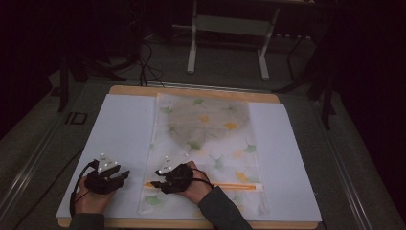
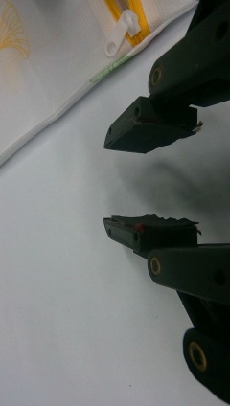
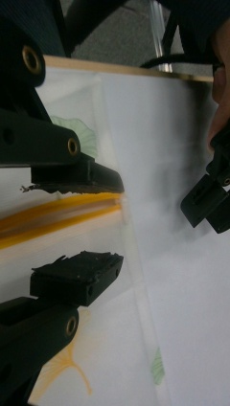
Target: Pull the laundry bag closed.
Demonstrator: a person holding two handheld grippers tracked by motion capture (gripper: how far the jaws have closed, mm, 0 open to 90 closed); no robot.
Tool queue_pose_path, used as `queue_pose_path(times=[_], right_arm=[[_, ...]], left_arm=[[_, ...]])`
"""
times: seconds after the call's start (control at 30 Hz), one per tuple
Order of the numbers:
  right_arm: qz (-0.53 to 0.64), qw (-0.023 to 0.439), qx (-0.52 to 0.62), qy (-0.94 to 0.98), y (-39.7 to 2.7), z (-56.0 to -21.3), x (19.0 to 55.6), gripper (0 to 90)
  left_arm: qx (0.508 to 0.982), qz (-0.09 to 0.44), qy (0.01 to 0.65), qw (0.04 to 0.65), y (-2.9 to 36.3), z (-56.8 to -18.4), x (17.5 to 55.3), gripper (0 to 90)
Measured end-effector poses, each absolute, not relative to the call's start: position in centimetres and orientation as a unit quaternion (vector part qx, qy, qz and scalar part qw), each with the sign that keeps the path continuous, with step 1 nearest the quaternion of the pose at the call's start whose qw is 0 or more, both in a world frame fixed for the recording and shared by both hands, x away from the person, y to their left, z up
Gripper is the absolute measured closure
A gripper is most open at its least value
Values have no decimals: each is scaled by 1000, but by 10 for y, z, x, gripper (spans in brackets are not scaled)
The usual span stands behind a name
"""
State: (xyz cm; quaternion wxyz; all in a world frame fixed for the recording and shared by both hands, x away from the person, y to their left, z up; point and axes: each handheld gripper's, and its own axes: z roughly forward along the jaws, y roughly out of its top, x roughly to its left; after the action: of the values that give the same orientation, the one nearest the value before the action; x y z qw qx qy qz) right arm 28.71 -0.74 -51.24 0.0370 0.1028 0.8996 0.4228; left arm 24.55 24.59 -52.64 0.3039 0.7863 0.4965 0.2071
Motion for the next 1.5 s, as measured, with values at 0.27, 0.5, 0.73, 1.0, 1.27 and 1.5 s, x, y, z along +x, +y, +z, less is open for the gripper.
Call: queue_pose_path(times=[0.27, 0.5, 0.73, 1.0, 1.27, 1.5], right_arm=[[416, 43, 103, 902, 9, -514, 289, 584], [411, 49, 105, 904, 19, -514, 294, 570], [414, 39, 87, 905, 24, -513, 296, 649], [420, 7, 66, 905, 31, -512, 297, 657], [412, -20, 34, 910, 39, -517, 297, 572], [391, -20, 15, 920, 50, -522, 295, 586]], left_arm=[[786, 208, 498, 304, 246, -526, 245, 575], [783, 211, 499, 304, 248, -526, 245, 575], [781, 212, 501, 306, 249, -526, 244, 575], [782, 213, 502, 304, 250, -526, 244, 575], [782, 213, 502, 303, 250, -526, 244, 575], [781, 213, 503, 303, 250, -526, 243, 575]])
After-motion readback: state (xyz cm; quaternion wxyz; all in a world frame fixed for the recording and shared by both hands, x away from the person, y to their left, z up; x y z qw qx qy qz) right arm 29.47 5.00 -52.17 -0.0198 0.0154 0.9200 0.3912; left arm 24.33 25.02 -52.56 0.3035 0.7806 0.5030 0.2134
